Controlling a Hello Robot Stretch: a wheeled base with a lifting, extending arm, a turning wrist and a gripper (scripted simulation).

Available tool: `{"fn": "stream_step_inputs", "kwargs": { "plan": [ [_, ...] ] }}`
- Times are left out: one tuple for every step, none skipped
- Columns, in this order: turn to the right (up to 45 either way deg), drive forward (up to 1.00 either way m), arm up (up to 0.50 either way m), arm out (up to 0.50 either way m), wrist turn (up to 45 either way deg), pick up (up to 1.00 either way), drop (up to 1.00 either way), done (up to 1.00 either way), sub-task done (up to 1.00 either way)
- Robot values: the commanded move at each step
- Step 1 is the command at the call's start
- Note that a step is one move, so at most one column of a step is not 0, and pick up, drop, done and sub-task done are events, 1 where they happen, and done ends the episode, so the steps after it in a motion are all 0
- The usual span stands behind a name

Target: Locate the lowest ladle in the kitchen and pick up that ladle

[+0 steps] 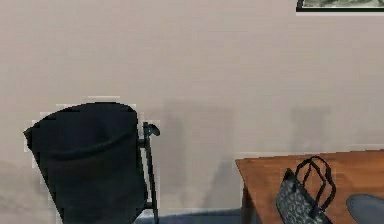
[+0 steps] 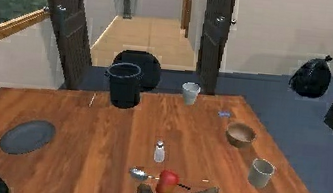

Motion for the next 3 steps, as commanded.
{"fn": "stream_step_inputs", "kwargs": {
  "plan": [
    [3.0,0.0,0.0,0.0,0.0,0.0,0.0,0.0,0.0],
    [45.0,0.0,0.0,0.0,0.0,0.0,0.0,0.0,0.0],
    [36.0,0.0,0.0,0.0,0.0,0.0,0.0,0.0,0.0]
  ]
}}
